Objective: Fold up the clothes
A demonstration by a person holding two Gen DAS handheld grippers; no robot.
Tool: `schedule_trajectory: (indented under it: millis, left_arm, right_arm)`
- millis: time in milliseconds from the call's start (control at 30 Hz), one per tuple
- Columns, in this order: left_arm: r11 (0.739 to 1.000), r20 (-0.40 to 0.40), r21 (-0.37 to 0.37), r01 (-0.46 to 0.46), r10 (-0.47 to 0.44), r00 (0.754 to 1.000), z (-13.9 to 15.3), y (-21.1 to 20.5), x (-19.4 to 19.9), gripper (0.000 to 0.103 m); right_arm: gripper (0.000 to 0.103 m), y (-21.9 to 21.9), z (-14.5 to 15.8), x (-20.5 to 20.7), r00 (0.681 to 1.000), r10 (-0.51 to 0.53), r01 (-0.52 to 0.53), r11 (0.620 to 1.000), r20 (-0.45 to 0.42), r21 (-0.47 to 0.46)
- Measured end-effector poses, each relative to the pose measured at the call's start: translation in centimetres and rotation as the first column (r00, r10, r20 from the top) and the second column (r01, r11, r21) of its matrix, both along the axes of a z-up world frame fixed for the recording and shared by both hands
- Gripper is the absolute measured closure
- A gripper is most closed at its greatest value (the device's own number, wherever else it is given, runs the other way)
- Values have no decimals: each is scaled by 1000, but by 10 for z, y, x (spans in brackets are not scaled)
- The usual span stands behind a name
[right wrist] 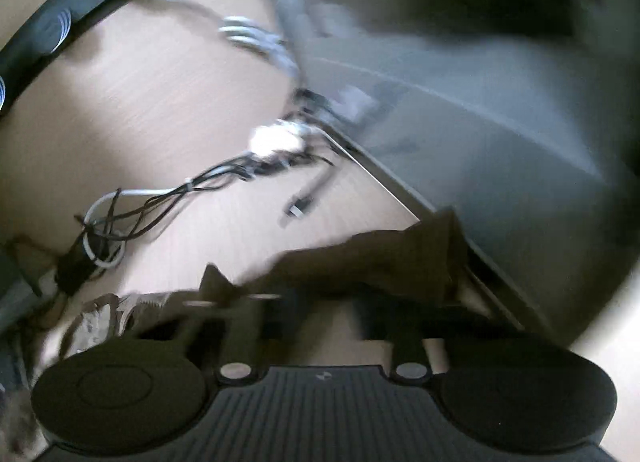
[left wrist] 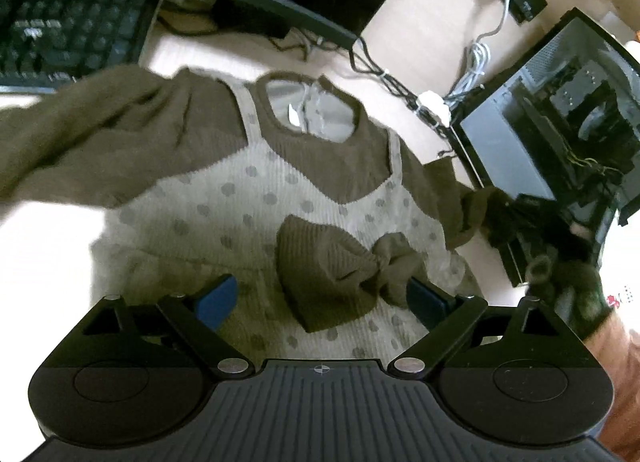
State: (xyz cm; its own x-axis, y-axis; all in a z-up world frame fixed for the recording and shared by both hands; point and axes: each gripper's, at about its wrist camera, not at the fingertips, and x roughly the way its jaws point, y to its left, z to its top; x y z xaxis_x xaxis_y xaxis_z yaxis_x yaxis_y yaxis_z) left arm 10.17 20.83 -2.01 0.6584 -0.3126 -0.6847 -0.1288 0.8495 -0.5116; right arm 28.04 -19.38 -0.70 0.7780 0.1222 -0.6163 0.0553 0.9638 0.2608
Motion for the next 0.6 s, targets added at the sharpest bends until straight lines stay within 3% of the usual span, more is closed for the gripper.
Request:
schedule_trajectory:
  millis: [67,100,167,233,300,333,367,400,433,467,533,600]
  left_arm:
    - [1000,18,14,-28,28,999,7,8,-9,8]
    - [999,27,15,-51,50,998,10,14,-15,8]
    - [996,37,9,-92,92,995,12,25,-26,8]
    - [992,37,6,-128,128,991,13,32,-35,8]
    - [987,39,1,-160,160,986,13,39,-43,8]
    - [985,46,-4,-173,173,984,14,42,-48,8]
    - [982,50,-12,-187,187,981,14,45,-52,8]
    - [979,49,-18,-201,201,978,14,48,-56,8]
    - [976,46,-24,-215,216,975,13,50,-59,8]
    - [974,41,-28,-226,227,973,12,52,-61,8]
    - [971,29,-30,-238,239,971,10,54,-62,7]
    - [969,20,-30,-247,247,969,8,54,-62,7]
  right_arm:
    - [101,19,27,-4,989,63,-49,993,131,-111]
    - [101,31,44,-12,968,129,-97,983,213,-155]
    - [101,63,76,-33,895,289,-206,944,341,-259]
    - [101,100,90,-50,818,452,-341,879,355,-334]
    - [100,126,87,-62,779,557,-468,822,286,-326]
    - [99,129,81,-67,783,567,-494,816,255,-300]
    - [90,129,72,-70,805,551,-493,827,220,-270]
    - [81,123,61,-70,847,501,-457,857,179,-238]
    - [53,114,49,-69,896,422,-391,898,141,-204]
    - [38,102,39,-65,940,323,-302,938,113,-170]
    - [37,75,19,-52,995,90,-85,992,49,-98]
    - [37,44,2,-35,997,-72,72,997,-30,11]
